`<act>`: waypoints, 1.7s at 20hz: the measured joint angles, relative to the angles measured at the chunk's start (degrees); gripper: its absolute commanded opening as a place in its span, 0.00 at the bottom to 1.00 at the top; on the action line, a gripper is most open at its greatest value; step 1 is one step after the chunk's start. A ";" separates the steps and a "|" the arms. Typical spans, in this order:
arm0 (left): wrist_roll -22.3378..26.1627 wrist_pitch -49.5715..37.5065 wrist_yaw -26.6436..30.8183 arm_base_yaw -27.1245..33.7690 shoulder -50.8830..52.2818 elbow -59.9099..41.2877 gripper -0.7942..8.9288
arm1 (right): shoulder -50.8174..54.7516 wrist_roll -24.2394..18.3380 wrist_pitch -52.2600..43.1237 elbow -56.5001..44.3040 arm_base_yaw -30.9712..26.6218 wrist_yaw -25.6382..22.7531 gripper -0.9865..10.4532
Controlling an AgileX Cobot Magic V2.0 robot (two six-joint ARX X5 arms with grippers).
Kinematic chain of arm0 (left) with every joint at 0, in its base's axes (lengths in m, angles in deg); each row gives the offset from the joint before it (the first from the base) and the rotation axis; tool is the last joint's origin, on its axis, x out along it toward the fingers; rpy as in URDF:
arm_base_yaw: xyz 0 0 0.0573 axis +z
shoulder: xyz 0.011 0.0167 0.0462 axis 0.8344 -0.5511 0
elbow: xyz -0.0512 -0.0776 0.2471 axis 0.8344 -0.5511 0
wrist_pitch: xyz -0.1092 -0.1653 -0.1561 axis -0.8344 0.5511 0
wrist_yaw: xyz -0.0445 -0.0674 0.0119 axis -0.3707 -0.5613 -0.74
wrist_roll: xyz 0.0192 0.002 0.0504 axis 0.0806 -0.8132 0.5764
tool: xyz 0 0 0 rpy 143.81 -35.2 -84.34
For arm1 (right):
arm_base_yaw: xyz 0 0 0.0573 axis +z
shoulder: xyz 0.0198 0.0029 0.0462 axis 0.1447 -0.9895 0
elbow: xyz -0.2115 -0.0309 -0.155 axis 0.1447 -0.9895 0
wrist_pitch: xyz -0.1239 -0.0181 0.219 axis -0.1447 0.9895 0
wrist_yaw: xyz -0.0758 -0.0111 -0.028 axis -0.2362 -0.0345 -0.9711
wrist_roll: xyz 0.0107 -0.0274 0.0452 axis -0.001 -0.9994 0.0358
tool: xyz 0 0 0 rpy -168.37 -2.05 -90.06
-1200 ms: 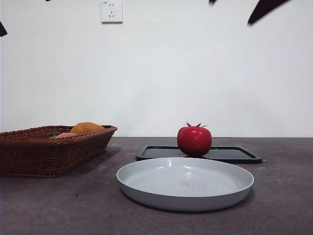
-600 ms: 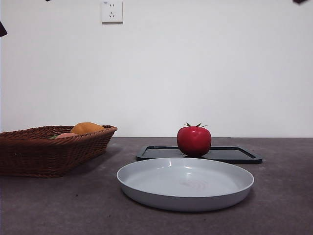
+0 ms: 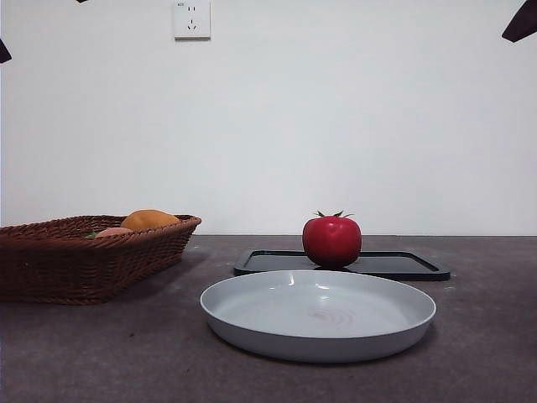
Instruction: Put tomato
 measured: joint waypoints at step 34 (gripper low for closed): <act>8.74 -23.32 1.55 12.74 9.94 -3.91 0.09 | 0.00 0.17 0.00 0.00 0.00 0.00 0.10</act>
